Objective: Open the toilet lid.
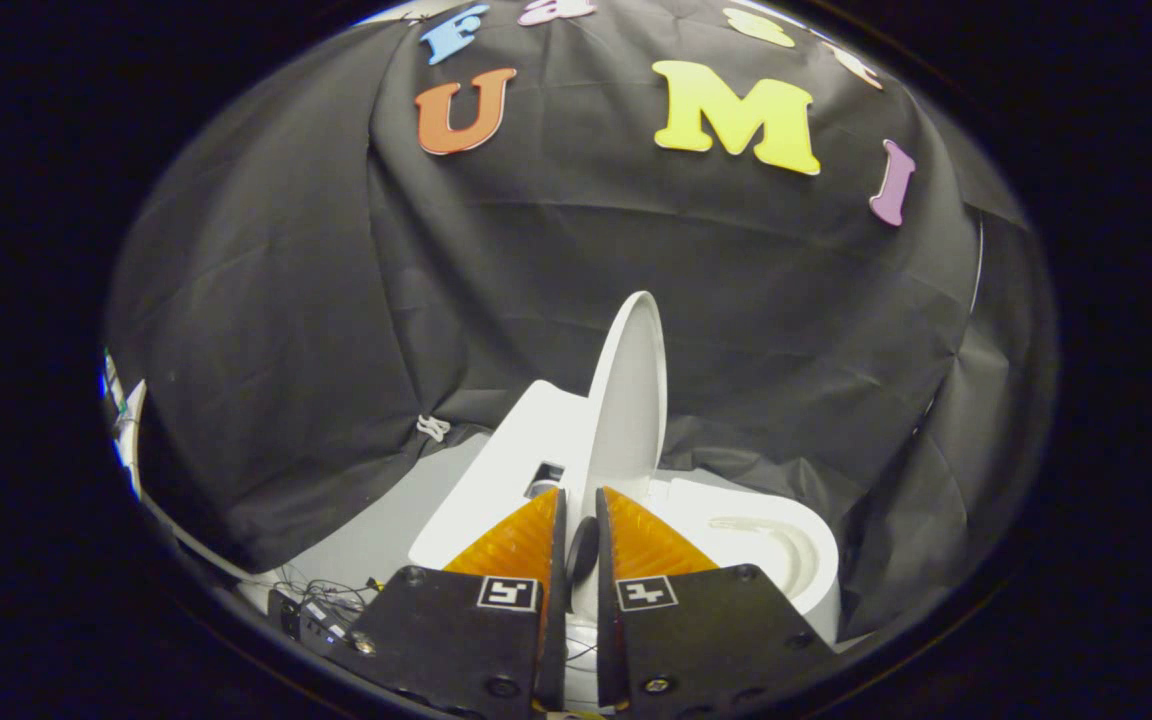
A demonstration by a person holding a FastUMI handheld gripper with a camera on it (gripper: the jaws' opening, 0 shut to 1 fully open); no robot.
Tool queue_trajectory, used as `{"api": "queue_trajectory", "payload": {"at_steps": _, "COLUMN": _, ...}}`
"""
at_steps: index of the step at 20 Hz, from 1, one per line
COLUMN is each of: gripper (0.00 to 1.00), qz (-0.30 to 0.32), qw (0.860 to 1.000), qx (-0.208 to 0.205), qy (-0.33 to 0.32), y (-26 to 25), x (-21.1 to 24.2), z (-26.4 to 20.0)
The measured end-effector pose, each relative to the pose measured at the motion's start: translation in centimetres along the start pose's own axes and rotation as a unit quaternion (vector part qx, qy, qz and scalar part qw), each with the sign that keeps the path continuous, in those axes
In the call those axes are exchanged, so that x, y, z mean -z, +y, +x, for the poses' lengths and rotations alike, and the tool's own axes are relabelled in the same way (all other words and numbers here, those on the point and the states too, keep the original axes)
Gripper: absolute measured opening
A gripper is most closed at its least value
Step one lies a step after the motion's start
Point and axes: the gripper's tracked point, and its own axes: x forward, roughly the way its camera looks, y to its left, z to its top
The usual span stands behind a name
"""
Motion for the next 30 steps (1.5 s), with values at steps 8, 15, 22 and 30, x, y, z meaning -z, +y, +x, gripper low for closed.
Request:
{"api": "queue_trajectory", "payload": {"at_steps": 8, "gripper": 0.24, "qz": -0.021, "qw": 1.0, "qx": -0.004, "qy": -0.002, "y": 0.5, "x": 0.2, "z": 0.6}}
{"api": "queue_trajectory", "payload": {"at_steps": 15, "gripper": 0.67, "qz": 0.104, "qw": 0.99, "qx": -0.095, "qy": 0.006, "y": -0.5, "x": 0.8, "z": -2.2}}
{"api": "queue_trajectory", "payload": {"at_steps": 22, "gripper": 0.81, "qz": 0.094, "qw": 0.986, "qx": -0.139, "qy": -0.022, "y": -3.4, "x": 3.5, "z": -7.0}}
{"api": "queue_trajectory", "payload": {"at_steps": 30, "gripper": 0.78, "qz": 0.077, "qw": 0.981, "qx": -0.155, "qy": -0.093, "y": -8.4, "x": 4.9, "z": -11.9}}
